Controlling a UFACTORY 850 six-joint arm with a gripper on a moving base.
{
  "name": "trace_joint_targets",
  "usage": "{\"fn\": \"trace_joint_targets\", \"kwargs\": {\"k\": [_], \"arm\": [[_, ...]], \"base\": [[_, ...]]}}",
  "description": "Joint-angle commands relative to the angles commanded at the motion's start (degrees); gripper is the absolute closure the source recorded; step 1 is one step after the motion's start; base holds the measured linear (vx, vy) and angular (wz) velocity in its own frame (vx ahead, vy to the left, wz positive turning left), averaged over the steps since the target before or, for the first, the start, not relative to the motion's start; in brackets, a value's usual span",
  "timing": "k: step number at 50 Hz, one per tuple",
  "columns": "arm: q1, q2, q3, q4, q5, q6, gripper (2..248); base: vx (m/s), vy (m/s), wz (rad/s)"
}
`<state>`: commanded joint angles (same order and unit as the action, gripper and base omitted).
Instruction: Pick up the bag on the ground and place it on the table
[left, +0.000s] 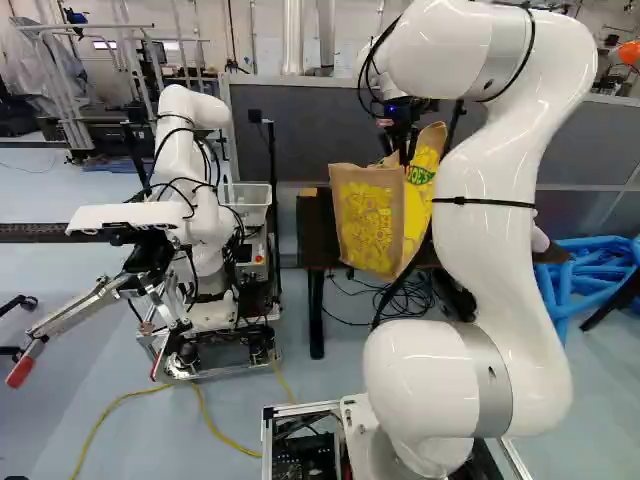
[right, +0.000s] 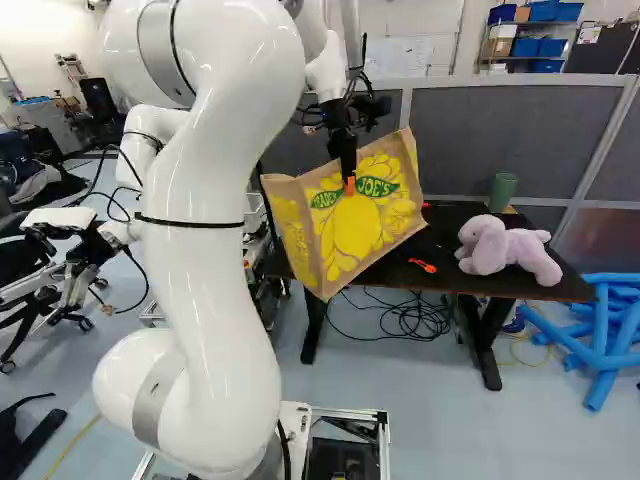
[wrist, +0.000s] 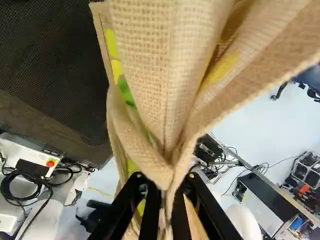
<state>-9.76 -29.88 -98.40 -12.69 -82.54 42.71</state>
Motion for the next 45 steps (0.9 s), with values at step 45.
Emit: {"fn": "trace_joint_targets", "kwargs": {"k": [45], "arm": [[2.11, -11.88, -8.73, 0.00, 3.49, 0.01, 228]], "base": [[0.000, 0.000, 0.000]]}}
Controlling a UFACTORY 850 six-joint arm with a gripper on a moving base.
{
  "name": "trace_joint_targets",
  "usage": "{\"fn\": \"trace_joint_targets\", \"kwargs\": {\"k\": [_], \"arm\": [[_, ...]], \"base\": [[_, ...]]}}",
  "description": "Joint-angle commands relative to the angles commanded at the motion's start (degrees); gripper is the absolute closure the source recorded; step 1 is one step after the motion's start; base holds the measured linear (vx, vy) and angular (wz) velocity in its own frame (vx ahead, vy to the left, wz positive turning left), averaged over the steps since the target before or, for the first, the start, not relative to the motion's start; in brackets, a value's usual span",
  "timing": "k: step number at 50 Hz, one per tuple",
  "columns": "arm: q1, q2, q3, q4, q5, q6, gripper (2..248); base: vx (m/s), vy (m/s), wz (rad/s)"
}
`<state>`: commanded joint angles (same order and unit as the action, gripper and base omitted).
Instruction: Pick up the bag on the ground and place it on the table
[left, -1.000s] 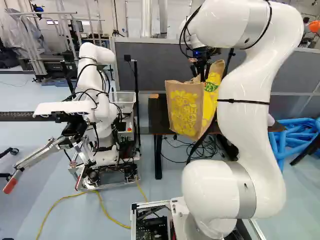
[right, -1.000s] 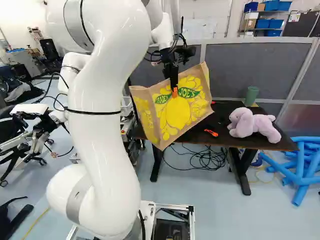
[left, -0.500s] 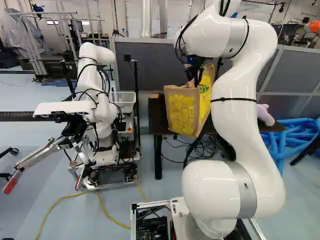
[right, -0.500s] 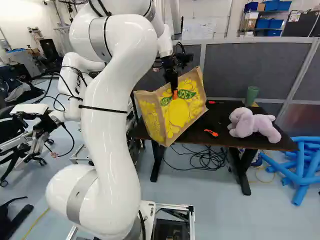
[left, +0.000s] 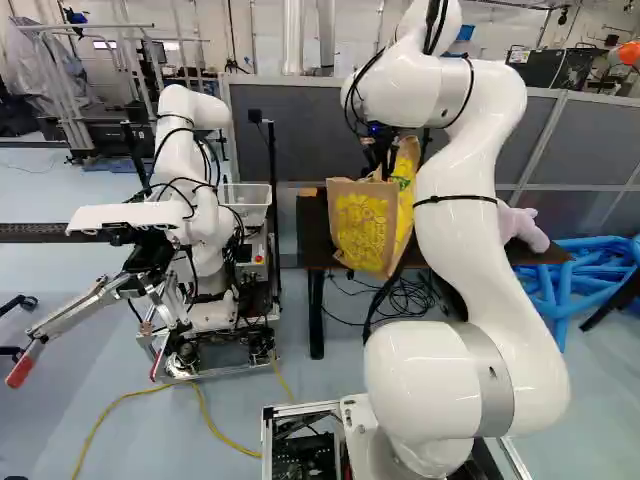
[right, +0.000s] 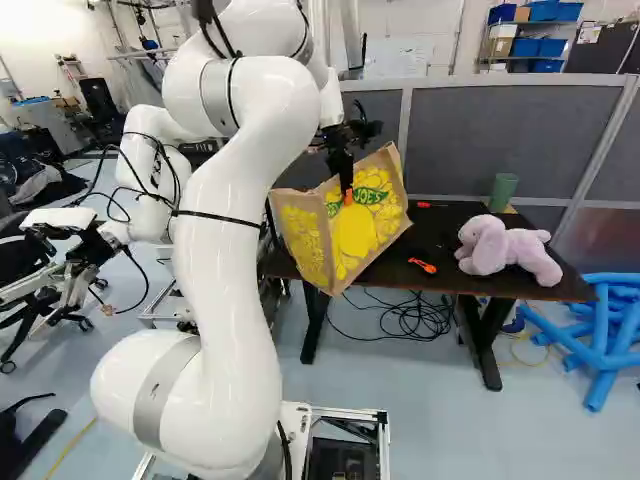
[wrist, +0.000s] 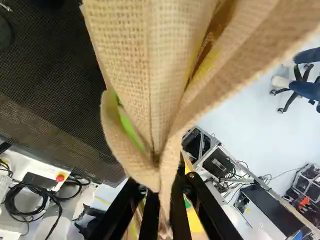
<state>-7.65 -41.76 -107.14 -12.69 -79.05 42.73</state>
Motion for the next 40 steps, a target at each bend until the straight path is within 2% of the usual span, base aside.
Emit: {"fn": "trace_joint_targets", "kwargs": {"k": [30, 31, 35, 36, 40], "arm": [[0.00, -0.23, -0.04, 0.00, 0.00, 0.00, 228], [0.00, -0.23, -0.04, 0.00, 0.00, 0.00, 204], [0.00, -0.23, -0.04, 0.00, 0.00, 0.00, 204], [0.00, -0.23, -0.04, 0.00, 0.00, 0.00, 170], [0.00, -0.23, -0.04, 0.00, 0.00, 0.00, 170]], "base": [[0.000, 0.000, 0.000], [0.000, 0.000, 0.000], [0.000, 0.000, 0.000], [0.000, 0.000, 0.000], [0.000, 0.000, 0.000]]}}
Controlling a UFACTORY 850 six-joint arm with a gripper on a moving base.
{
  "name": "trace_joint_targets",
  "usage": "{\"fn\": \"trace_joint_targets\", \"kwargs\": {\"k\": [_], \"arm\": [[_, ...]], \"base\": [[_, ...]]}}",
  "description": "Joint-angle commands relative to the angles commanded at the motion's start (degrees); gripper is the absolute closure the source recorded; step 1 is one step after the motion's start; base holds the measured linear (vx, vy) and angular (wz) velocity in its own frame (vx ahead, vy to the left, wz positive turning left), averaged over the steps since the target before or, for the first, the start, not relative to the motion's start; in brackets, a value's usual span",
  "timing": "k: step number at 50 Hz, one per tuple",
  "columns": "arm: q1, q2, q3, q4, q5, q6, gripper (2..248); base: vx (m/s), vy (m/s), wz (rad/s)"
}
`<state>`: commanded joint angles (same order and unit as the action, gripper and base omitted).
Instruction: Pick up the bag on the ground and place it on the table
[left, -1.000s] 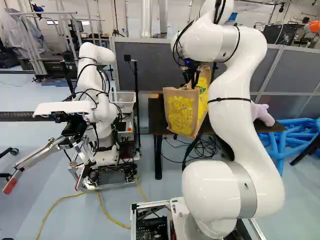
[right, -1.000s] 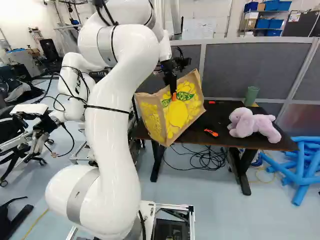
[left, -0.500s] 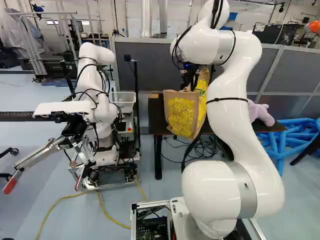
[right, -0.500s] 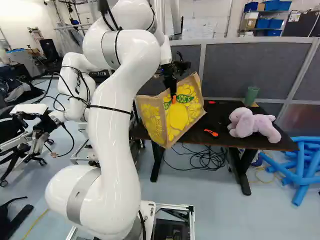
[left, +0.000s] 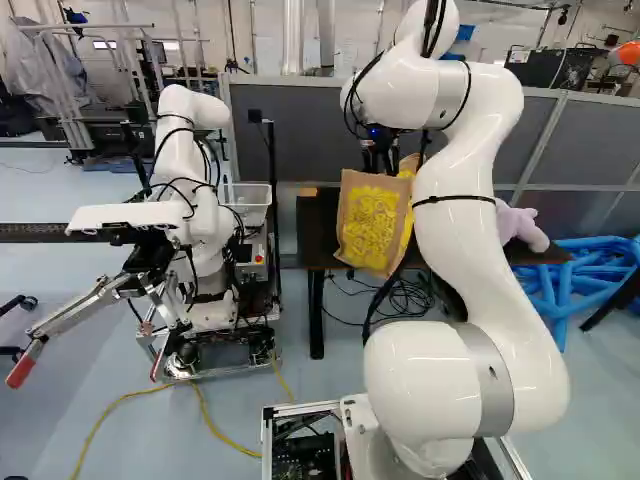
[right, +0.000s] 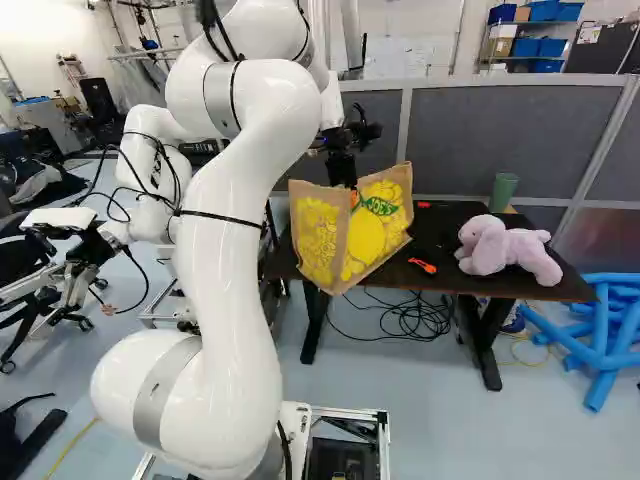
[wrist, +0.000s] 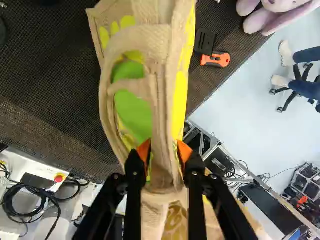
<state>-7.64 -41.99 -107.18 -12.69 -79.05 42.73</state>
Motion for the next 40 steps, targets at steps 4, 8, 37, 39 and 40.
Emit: {"fn": "trace_joint_targets", "kwargs": {"k": [4, 8, 37, 39, 40], "arm": [[0.00, 0.00, 0.00, 0.00, 0.00, 0.00, 135], [0.00, 0.00, 0.00, 0.00, 0.00, 0.00, 99], [0.00, 0.26, 0.04, 0.00, 0.00, 0.00, 3], [0.00, 0.48, 0.07, 0.00, 0.00, 0.00, 3], [0.00, 0.61, 0.09, 0.00, 0.00, 0.00, 3]], "base": [[0.000, 0.000, 0.000], [0.000, 0.000, 0.000], [0.000, 0.000, 0.000], [0.000, 0.000, 0.000], [0.000, 0.000, 0.000]]}}
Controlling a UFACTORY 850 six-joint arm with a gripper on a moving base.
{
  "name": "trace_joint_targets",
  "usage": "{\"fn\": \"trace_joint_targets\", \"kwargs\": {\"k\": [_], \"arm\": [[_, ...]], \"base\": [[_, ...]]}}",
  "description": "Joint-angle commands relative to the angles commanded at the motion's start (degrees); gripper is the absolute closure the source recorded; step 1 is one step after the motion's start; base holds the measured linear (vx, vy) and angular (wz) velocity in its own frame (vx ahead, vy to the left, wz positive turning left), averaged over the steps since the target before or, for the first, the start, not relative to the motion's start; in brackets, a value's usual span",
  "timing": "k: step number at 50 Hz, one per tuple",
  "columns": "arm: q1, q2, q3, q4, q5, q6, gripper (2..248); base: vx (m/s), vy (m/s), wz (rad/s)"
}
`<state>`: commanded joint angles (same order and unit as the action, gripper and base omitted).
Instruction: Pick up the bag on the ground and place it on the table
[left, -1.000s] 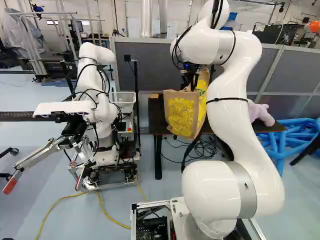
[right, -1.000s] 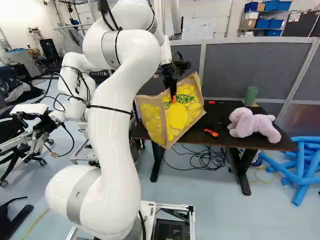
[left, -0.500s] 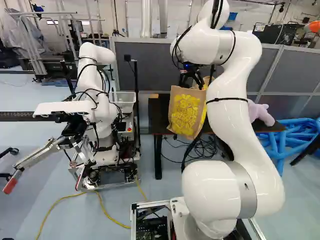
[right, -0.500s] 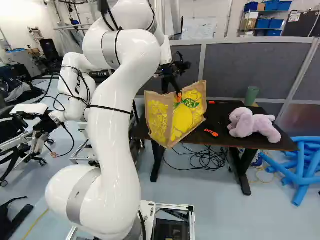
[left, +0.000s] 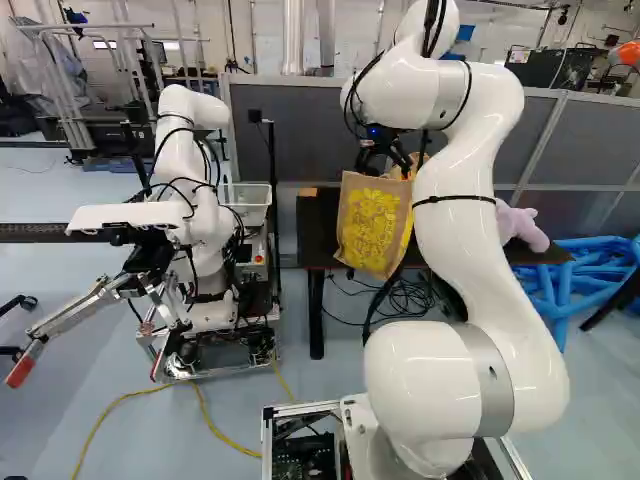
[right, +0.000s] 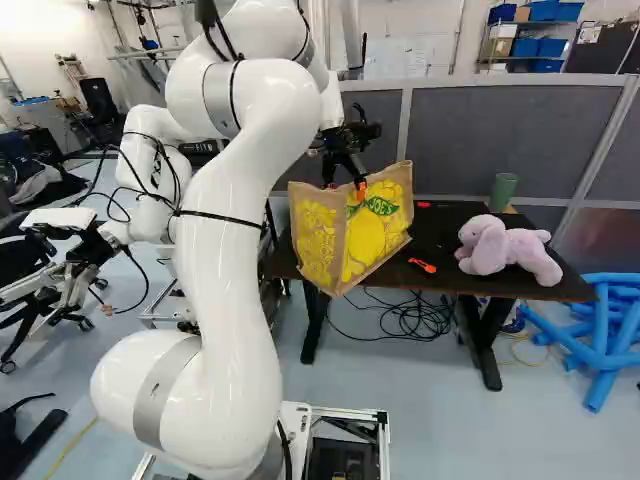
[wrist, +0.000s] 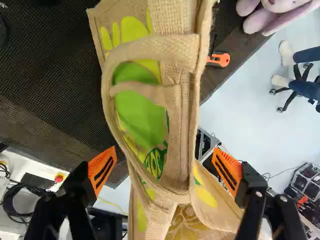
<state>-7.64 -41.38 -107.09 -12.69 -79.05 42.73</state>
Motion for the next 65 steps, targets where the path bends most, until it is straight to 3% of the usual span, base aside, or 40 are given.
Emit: {"fn": "trace_joint_targets", "kwargs": {"k": [32, 55, 65], "arm": [[-0.03, 4.94, 0.73, 0.00, -0.27, 0.00, 3], [-0.07, 8.54, 1.05, 0.00, -4.06, 0.00, 3], [-0.09, 10.08, 1.12, 0.29, -2.30, 0.00, 3]], "base": [[0.000, 0.000, 0.000], [0.000, 0.000, 0.000], [0.000, 0.000, 0.000]]}}
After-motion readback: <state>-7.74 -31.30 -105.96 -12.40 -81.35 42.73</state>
